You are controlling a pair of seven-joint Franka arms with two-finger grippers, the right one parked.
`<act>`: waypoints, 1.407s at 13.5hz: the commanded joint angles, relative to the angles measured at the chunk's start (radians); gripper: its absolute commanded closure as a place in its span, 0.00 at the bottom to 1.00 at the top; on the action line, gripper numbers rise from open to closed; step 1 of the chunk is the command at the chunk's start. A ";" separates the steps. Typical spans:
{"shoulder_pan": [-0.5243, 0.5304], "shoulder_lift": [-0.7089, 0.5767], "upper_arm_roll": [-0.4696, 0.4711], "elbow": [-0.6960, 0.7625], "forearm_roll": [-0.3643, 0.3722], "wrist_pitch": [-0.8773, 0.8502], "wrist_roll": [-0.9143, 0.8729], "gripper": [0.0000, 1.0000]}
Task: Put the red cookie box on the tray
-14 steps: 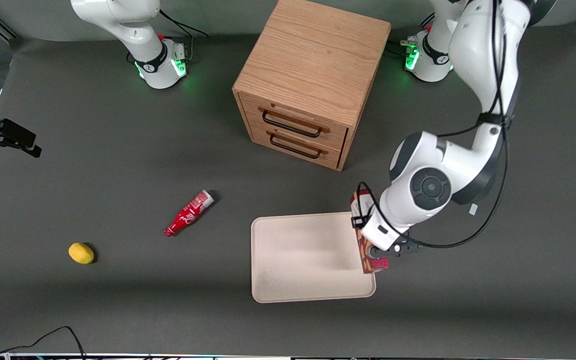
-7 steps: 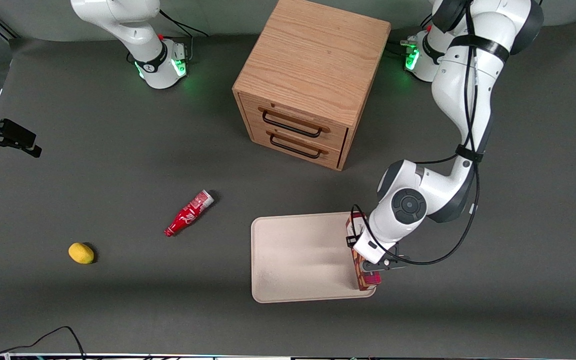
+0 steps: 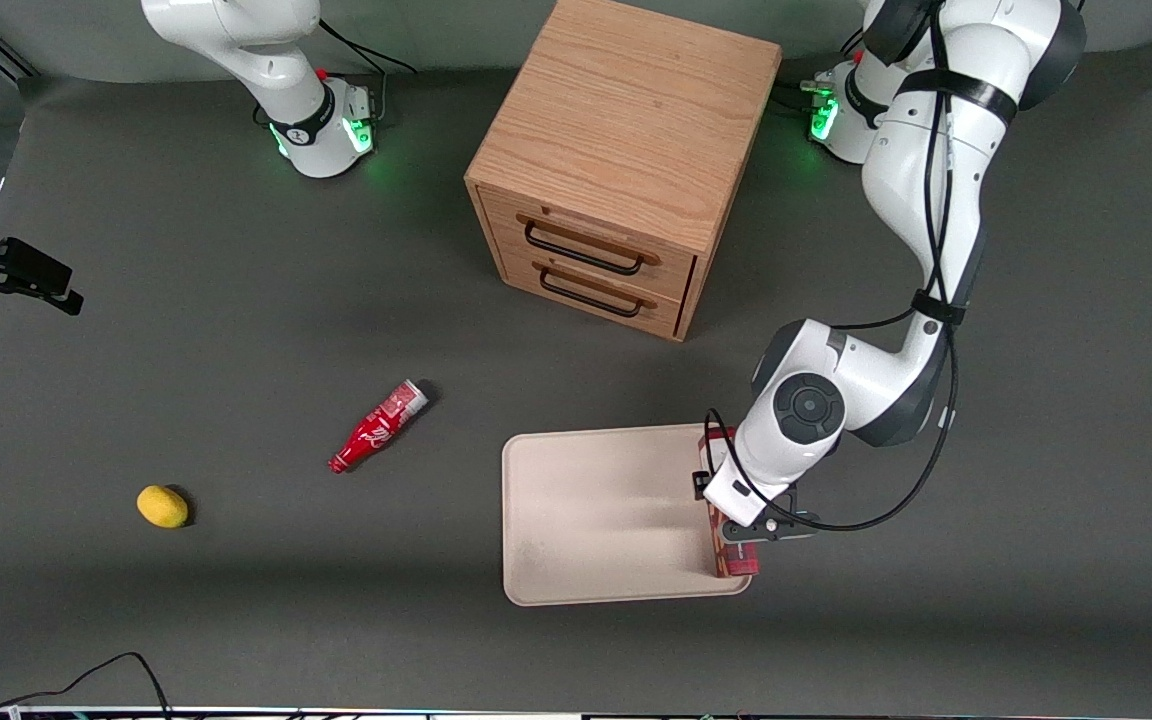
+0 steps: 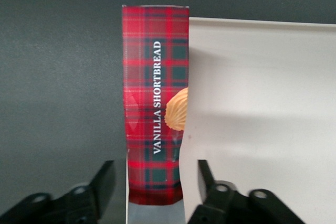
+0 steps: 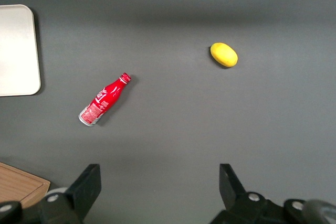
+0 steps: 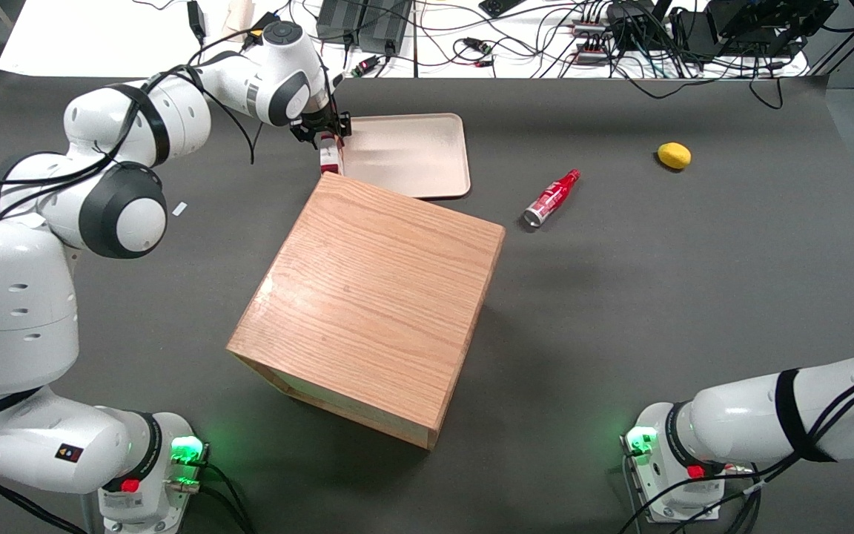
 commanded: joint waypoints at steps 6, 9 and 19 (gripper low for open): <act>0.012 -0.179 0.010 0.005 0.004 -0.227 -0.018 0.00; 0.073 -0.343 0.007 0.001 -0.037 -0.427 0.008 0.00; 0.256 -0.751 0.140 -0.057 -0.182 -0.924 0.432 0.00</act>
